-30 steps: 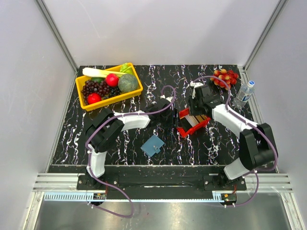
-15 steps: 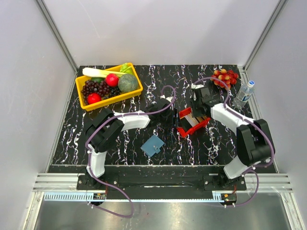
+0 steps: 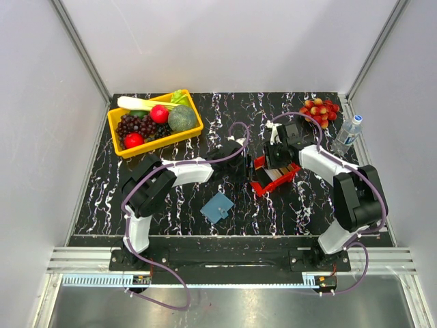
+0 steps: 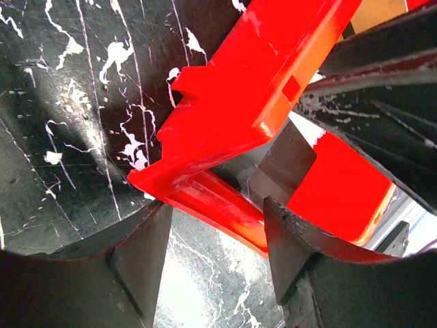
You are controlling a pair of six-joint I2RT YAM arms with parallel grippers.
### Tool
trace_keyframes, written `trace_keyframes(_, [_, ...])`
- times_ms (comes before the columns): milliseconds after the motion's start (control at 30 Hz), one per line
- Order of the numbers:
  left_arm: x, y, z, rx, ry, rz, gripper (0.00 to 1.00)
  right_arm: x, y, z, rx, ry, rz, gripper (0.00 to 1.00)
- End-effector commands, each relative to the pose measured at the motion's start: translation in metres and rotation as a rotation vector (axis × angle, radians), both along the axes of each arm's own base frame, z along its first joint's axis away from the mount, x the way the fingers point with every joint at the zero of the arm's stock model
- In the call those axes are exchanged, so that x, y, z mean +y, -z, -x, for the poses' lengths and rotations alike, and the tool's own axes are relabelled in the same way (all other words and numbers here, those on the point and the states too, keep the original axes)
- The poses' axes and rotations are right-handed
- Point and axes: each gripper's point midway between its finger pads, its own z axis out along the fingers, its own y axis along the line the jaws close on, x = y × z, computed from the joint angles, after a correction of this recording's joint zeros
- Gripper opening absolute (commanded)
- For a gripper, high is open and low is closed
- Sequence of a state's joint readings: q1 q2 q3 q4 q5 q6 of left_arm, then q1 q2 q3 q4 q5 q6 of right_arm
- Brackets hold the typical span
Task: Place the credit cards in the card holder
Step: Pick up the credit card from the storage box.
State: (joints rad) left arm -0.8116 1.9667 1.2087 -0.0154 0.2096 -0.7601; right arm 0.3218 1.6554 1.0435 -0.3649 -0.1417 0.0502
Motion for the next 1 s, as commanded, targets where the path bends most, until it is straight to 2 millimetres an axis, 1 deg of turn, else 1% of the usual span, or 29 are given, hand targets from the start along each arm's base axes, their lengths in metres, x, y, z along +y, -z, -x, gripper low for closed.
trace_keyframes(0, [-0.010, -0.020, -0.006, -0.044, 0.016, 0.061, 0.59, 0.015, -0.029, 0.005, -0.057, -0.057, -0.076, 0.42])
trace_keyframes(67, [-0.010, -0.020, -0.005, -0.041, 0.017, 0.061, 0.59, 0.005, -0.038, -0.002, -0.104, -0.004, -0.037, 0.43])
trace_keyframes(133, [-0.009, -0.019, -0.004, -0.040, 0.015, 0.058, 0.59, -0.014, -0.042, -0.009, -0.147, 0.075, 0.043, 0.46])
trace_keyframes(167, [-0.009, -0.022, -0.005, -0.046, 0.016, 0.063, 0.59, -0.024, -0.043, -0.011, -0.160, 0.097, 0.091, 0.48])
trace_keyframes(200, [-0.009, -0.020, -0.005, -0.045, 0.014, 0.059, 0.59, -0.035, -0.042, -0.012, -0.165, 0.129, 0.143, 0.49])
trace_keyframes(300, [-0.009, -0.021, -0.005, -0.047, 0.015, 0.063, 0.59, -0.058, -0.038, -0.012, -0.166, 0.190, 0.254, 0.50])
trace_keyframes(433, [-0.009, -0.021, -0.005, -0.046, 0.016, 0.063, 0.59, -0.080, -0.029, -0.010, -0.160, 0.271, 0.358, 0.50])
trace_keyframes(467, [-0.009, -0.022, -0.005, -0.048, 0.015, 0.064, 0.59, -0.083, -0.030, -0.010, -0.165, 0.288, 0.366, 0.50])
trace_keyframes(533, [-0.009, -0.021, -0.005, -0.046, 0.016, 0.060, 0.59, -0.081, -0.041, -0.014, -0.211, 0.284, 0.343, 0.55])
trace_keyframes(667, [-0.008, -0.020, -0.005, -0.046, 0.014, 0.057, 0.59, -0.065, -0.070, -0.019, -0.288, 0.212, 0.260, 0.59])
trace_keyframes(700, [-0.008, -0.019, -0.005, -0.047, 0.011, 0.056, 0.59, -0.064, -0.076, -0.018, -0.304, 0.212, 0.250, 0.59])
trace_keyframes(767, [-0.008, -0.019, -0.006, -0.048, 0.010, 0.056, 0.59, -0.071, -0.087, -0.018, -0.343, 0.210, 0.284, 0.64])
trace_keyframes(833, [-0.008, -0.020, -0.007, -0.049, 0.009, 0.059, 0.59, -0.079, -0.086, -0.019, -0.347, 0.213, 0.332, 0.70])
trace_keyframes(900, [-0.010, -0.021, -0.007, -0.051, 0.011, 0.061, 0.59, -0.085, -0.072, -0.018, -0.308, 0.215, 0.380, 0.75])
trace_keyframes(967, [-0.010, -0.021, -0.007, -0.048, 0.012, 0.059, 0.59, -0.088, -0.055, -0.017, -0.247, 0.209, 0.422, 0.75])
